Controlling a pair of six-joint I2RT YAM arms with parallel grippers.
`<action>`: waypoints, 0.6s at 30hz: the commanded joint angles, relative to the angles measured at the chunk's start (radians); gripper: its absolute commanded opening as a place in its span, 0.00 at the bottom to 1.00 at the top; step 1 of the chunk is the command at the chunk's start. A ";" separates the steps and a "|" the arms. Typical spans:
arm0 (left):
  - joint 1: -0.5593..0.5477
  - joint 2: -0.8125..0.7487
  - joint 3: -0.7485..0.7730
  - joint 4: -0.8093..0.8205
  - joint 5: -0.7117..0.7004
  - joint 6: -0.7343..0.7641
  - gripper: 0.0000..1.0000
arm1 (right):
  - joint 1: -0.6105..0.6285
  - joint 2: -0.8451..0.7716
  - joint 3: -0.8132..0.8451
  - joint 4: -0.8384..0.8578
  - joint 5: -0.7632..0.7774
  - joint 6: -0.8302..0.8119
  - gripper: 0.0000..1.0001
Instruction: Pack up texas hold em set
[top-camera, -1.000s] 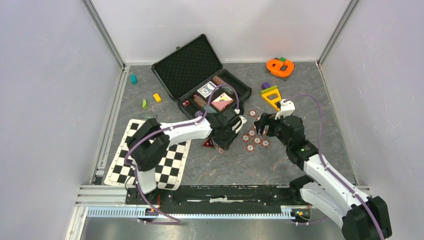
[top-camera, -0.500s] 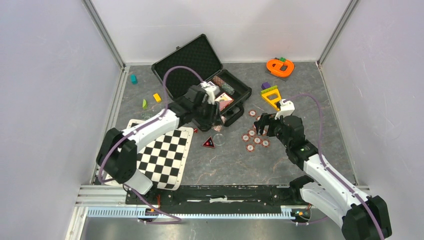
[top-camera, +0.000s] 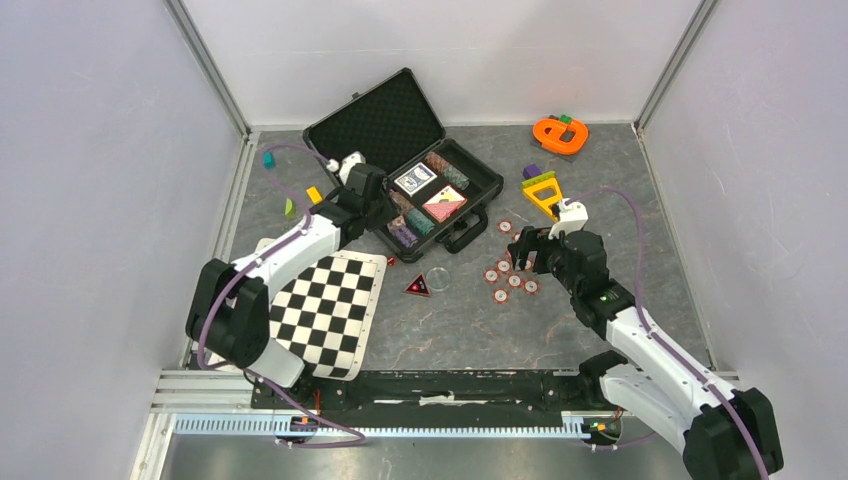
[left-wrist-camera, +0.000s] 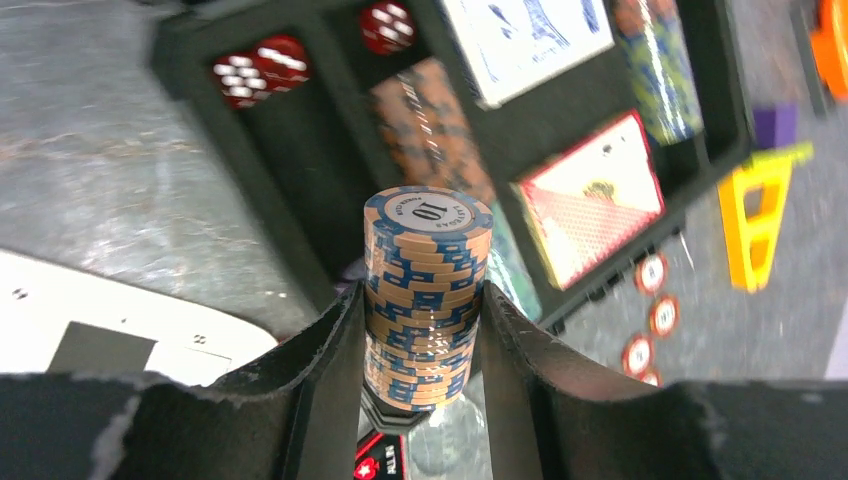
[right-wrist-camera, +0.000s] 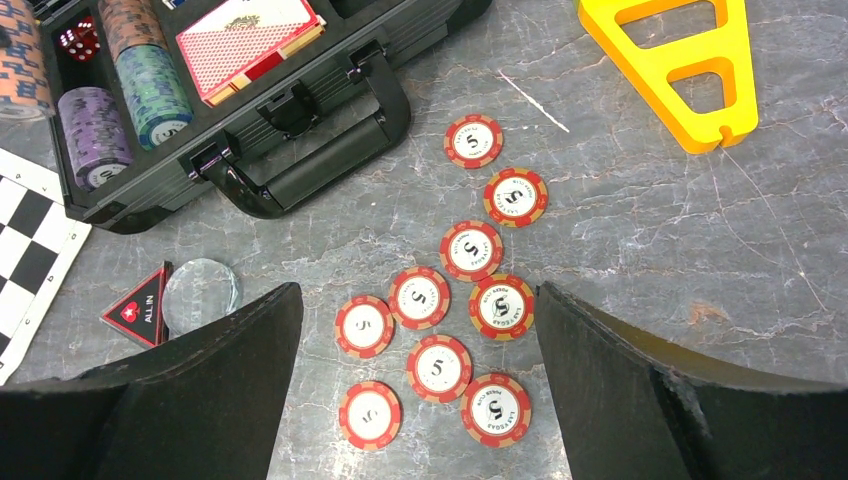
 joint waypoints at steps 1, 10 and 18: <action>0.005 -0.073 0.032 -0.007 -0.293 -0.247 0.02 | 0.002 0.006 -0.007 0.035 0.001 -0.005 0.91; 0.014 -0.038 0.070 -0.032 -0.403 -0.307 0.02 | 0.002 0.015 -0.008 0.037 -0.002 -0.008 0.91; 0.018 0.004 0.070 -0.033 -0.429 -0.402 0.02 | 0.003 0.011 -0.011 0.036 -0.004 -0.007 0.91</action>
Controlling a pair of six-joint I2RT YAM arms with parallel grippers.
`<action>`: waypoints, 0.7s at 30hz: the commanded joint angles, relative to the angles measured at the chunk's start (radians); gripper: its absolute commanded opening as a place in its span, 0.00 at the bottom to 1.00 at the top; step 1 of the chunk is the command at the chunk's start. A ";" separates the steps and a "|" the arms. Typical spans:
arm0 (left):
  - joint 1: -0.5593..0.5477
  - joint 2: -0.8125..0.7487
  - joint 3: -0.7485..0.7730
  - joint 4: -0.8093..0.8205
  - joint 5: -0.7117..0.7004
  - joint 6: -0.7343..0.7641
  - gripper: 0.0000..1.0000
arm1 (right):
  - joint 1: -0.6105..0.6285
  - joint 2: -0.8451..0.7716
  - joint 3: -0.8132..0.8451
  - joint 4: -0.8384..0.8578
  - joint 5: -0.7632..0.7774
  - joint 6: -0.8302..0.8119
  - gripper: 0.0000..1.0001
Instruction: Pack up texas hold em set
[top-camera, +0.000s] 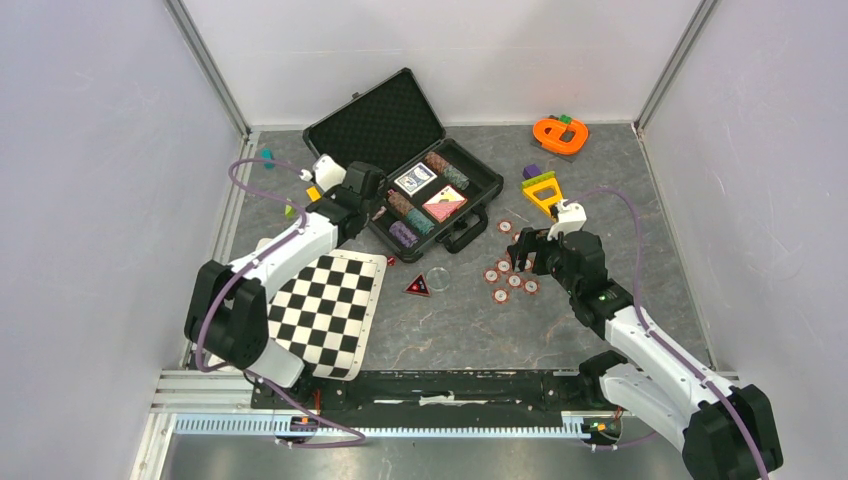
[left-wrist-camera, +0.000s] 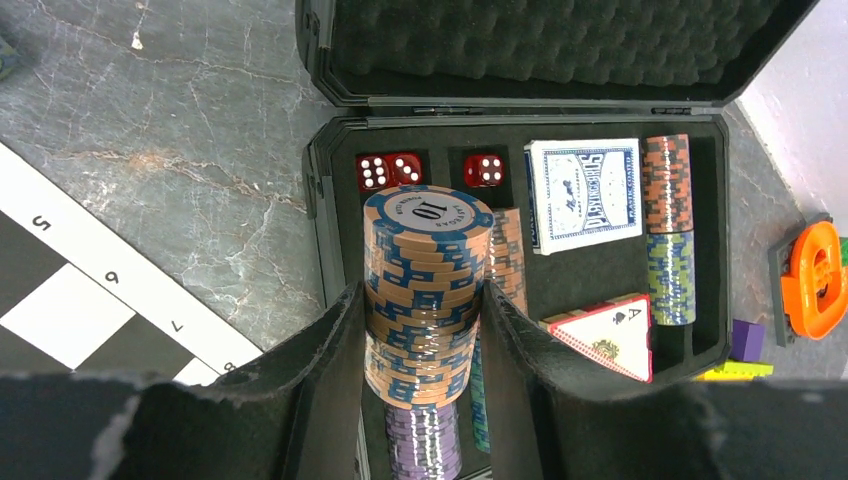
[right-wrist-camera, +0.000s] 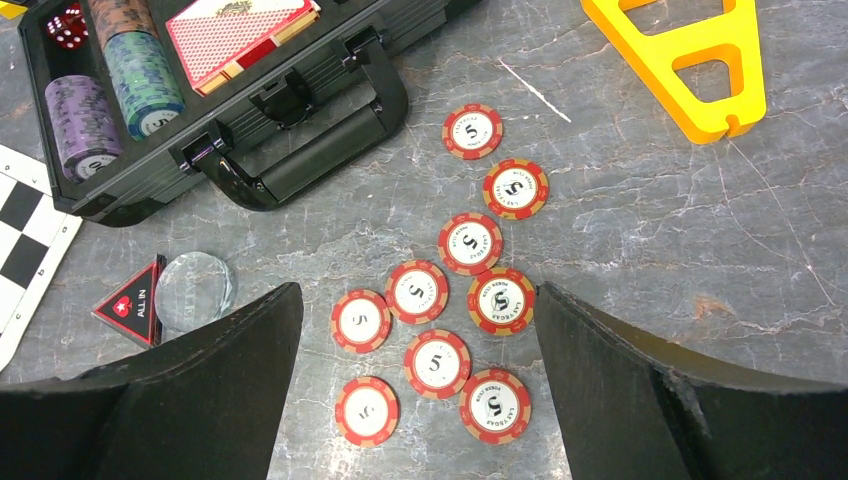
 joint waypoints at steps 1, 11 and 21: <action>0.006 0.030 0.052 0.060 -0.060 -0.103 0.02 | 0.002 -0.003 -0.005 0.030 -0.003 -0.007 0.91; 0.007 0.139 0.068 0.125 0.058 -0.106 0.02 | 0.003 -0.009 -0.005 0.028 -0.005 -0.010 0.91; 0.016 0.196 0.129 0.024 0.215 -0.095 0.07 | 0.003 -0.003 -0.002 0.028 -0.007 -0.012 0.91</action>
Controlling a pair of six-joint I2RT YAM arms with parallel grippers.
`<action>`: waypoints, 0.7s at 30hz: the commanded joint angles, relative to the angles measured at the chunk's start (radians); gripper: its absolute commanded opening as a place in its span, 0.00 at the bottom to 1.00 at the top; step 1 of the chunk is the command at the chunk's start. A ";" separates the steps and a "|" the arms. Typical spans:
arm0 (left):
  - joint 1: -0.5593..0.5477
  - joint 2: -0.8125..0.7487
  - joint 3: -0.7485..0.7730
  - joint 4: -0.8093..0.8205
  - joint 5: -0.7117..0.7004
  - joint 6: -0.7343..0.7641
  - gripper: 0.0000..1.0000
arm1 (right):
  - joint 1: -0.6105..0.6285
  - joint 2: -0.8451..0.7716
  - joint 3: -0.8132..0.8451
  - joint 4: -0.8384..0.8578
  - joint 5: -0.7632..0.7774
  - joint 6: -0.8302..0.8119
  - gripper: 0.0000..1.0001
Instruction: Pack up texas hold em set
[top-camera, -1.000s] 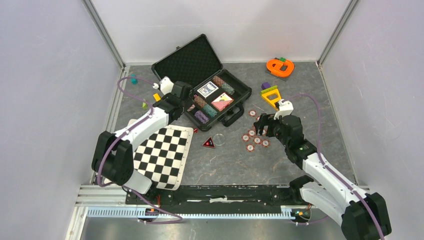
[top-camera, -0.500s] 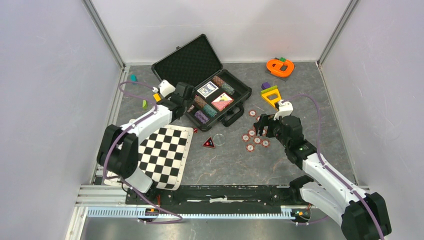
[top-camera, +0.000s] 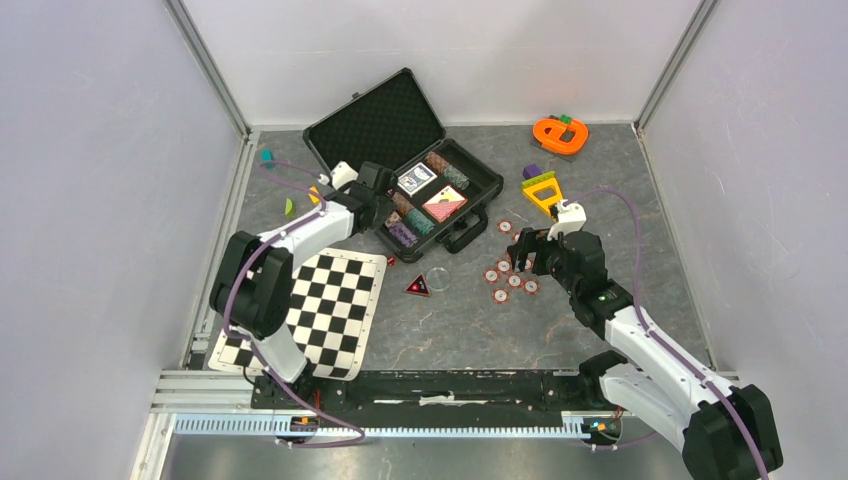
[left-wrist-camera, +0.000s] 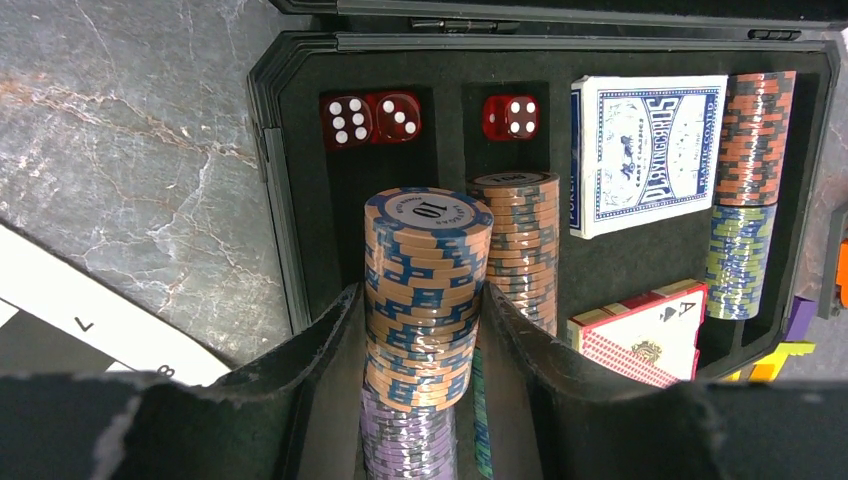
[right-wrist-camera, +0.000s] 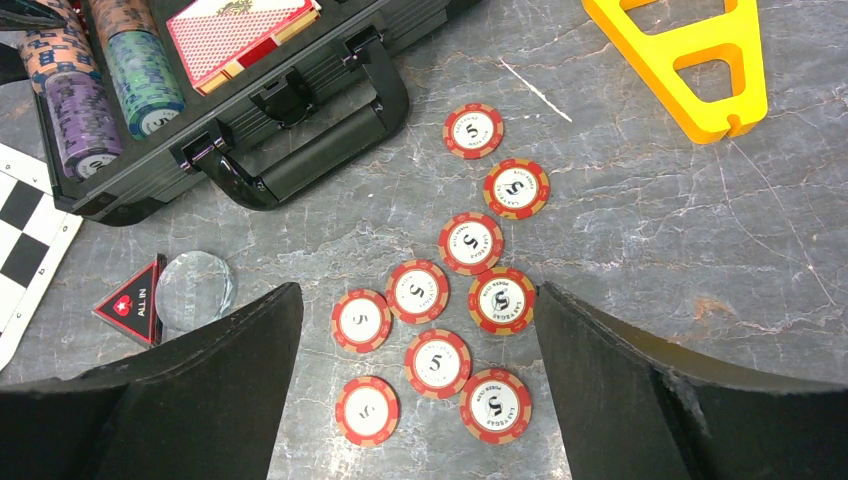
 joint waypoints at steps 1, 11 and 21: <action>0.011 0.010 0.081 -0.014 0.084 -0.037 0.07 | 0.003 -0.002 -0.001 0.028 -0.008 -0.011 0.91; 0.012 0.004 0.102 -0.092 0.162 0.032 0.49 | 0.003 0.000 -0.001 0.029 -0.011 -0.009 0.91; 0.013 -0.050 0.072 -0.122 0.129 0.041 0.83 | 0.003 -0.003 -0.004 0.031 -0.017 -0.007 0.91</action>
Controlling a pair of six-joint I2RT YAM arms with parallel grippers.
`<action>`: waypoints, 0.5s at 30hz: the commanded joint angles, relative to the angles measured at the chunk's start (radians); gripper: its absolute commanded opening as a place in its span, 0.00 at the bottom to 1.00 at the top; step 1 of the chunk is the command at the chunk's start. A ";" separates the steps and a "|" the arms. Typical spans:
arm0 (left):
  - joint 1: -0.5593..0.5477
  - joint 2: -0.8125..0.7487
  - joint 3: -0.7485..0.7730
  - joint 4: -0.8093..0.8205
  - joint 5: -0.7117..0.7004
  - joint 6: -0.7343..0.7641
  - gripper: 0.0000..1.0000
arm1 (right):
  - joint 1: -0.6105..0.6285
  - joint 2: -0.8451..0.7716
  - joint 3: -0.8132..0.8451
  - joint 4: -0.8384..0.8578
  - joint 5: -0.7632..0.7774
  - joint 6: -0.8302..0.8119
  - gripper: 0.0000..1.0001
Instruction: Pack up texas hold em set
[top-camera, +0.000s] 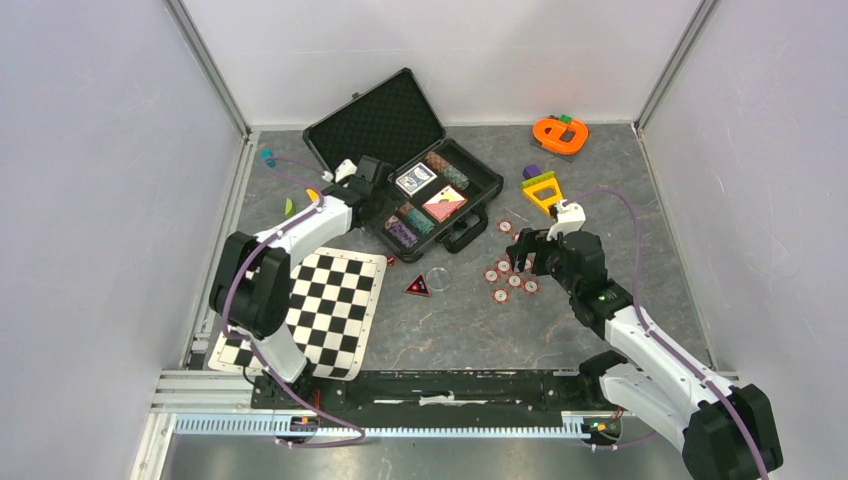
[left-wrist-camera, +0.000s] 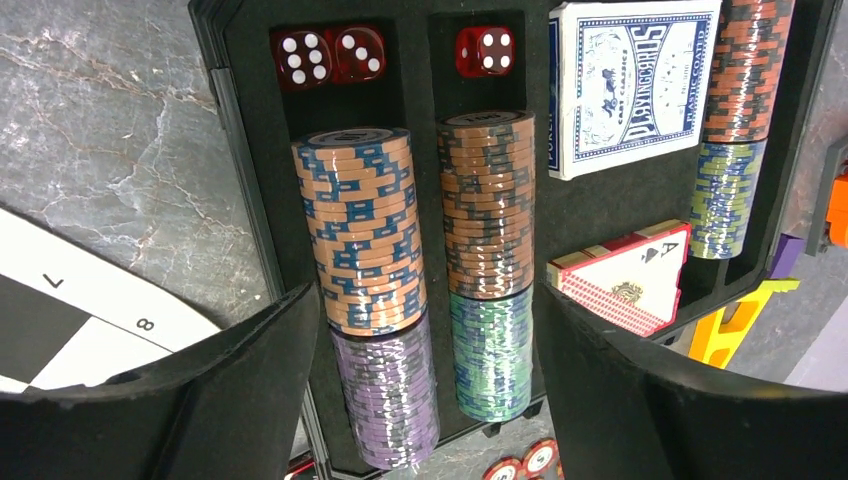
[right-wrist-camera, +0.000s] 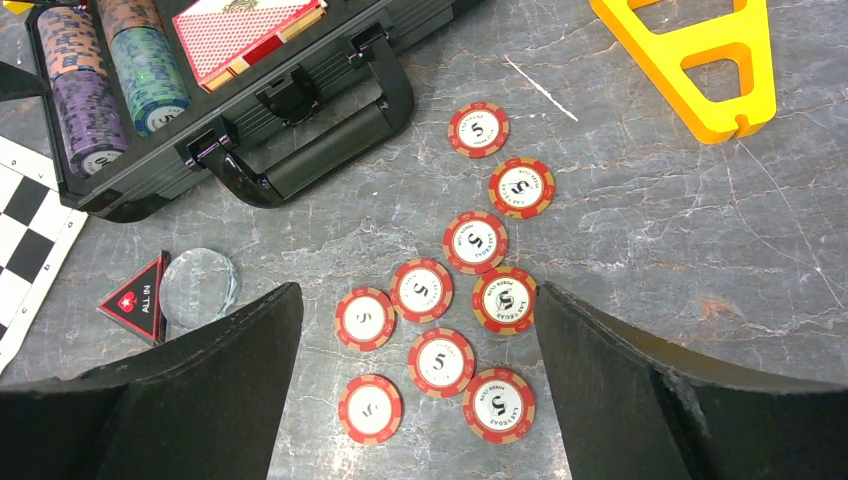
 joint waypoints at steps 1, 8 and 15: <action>-0.005 -0.065 0.004 -0.024 -0.023 0.030 0.80 | 0.003 -0.004 -0.003 0.031 -0.006 -0.006 0.91; -0.005 -0.133 0.034 -0.069 -0.102 0.130 0.47 | 0.003 -0.009 -0.004 0.026 -0.004 -0.008 0.91; 0.003 -0.152 0.040 -0.034 -0.185 0.219 0.16 | 0.003 -0.002 -0.002 0.027 -0.008 -0.006 0.91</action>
